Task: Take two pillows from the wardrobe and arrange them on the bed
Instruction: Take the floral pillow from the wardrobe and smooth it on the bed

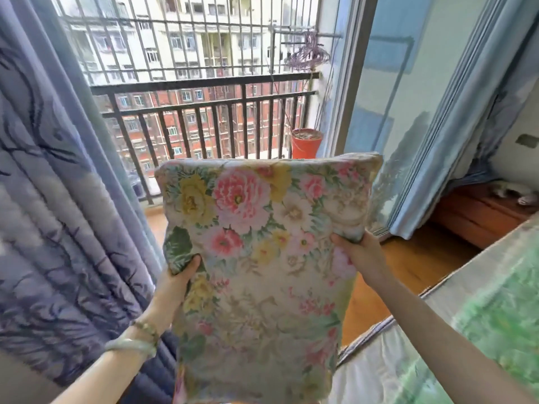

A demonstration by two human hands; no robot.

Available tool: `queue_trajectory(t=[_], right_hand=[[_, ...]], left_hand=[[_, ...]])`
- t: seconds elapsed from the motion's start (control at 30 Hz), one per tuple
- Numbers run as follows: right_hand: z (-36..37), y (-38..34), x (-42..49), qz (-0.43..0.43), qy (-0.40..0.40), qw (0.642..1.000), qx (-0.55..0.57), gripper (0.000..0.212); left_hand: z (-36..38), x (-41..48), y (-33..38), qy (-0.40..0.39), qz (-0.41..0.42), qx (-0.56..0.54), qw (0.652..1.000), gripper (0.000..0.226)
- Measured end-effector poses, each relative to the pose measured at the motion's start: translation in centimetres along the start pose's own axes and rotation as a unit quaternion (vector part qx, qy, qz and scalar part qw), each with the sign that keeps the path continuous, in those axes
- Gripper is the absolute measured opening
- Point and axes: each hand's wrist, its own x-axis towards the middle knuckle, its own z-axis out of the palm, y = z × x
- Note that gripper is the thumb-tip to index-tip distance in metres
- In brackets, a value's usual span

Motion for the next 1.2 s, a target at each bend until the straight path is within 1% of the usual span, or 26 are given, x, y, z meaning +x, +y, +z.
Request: queue_trajectory(t=[0.1,0.17,0.2,0.27,0.33,0.4,0.47,0.53,0.63,0.77,0.8,0.9,0.93,1.0,1.03,1.07,1.13,1.2], right_hand=[[0.5,0.8,4.1,0.011,0.07,0.997,-0.012,0.008],[0.7,1.3,6.4,0.02,0.117,0.993,-0.001,0.012],[0.9,1.4,7.5,0.016,0.146,0.989,0.005,0.02],[1.1,1.5,9.5,0.002,0.192,0.981,0.009,0.044],[0.8,1.4,11.1,-0.012,0.219,0.976,0.006,0.055],[-0.2,1.4,12.5,-0.012,0.257,0.966,0.003,0.052],[-1.5,1.5,13.8,0.006,0.296,0.955,-0.002,0.047],[-3.6,1.7,15.3,0.037,0.339,0.94,-0.001,0.042],[-7.1,2.3,17.2,0.048,0.396,0.917,-0.008,0.032],[-12.5,3.8,20.6,0.028,0.444,0.895,0.009,0.019],[-13.9,4.2,21.6,0.027,0.452,0.892,0.013,0.019],[-18.6,5.0,24.9,0.039,0.485,0.874,0.004,0.031],[-20.2,5.1,25.9,0.044,0.495,0.868,0.002,0.031],[-23.6,5.1,27.8,0.052,0.509,0.859,-0.005,0.025],[-24.8,5.0,28.5,0.054,0.511,0.858,-0.007,0.019],[-26.2,5.0,29.3,0.05,0.516,0.855,-0.006,0.02],[-28.5,5.0,30.6,0.037,0.526,0.849,-0.004,0.03],[-30.9,5.1,31.9,0.046,0.544,0.838,0.007,0.026]], left_hand=[[2.9,7.0,1.3,-0.076,0.021,-0.018,0.997,0.043],[4.7,11.1,2.4,-0.132,0.027,-0.031,0.99,0.042],[5.7,13.2,2.9,-0.156,0.034,-0.03,0.987,0.042],[8.0,17.2,4.0,-0.194,0.048,-0.015,0.98,0.042],[10.8,20.5,4.8,-0.214,0.057,-0.007,0.975,0.035],[14.3,23.2,5.2,-0.23,0.074,-0.006,0.97,0.031],[18.0,25.8,5.1,-0.248,0.087,-0.013,0.965,0.033],[22.4,28.0,4.7,-0.281,0.071,-0.017,0.957,0.033],[28.9,30.4,3.5,-0.339,0.052,-0.033,0.939,0.032],[37.8,33.2,2.3,-0.394,0.051,-0.038,0.917,0.045],[40.0,33.8,2.1,-0.405,0.05,-0.039,0.912,0.044],[47.0,35.5,1.9,-0.432,0.045,-0.032,0.9,0.029],[49.2,36.0,2.1,-0.444,0.039,-0.031,0.895,0.03],[54.1,36.9,2.3,-0.464,0.026,-0.029,0.885,0.04],[56.1,37.3,2.5,-0.466,0.026,-0.027,0.884,0.04],[58.3,37.5,2.5,-0.463,0.025,-0.026,0.886,0.037],[62.2,38.0,2.7,-0.456,0.022,-0.027,0.889,0.031],[66.5,38.5,2.6,-0.464,0.015,-0.02,0.885,0.024]])
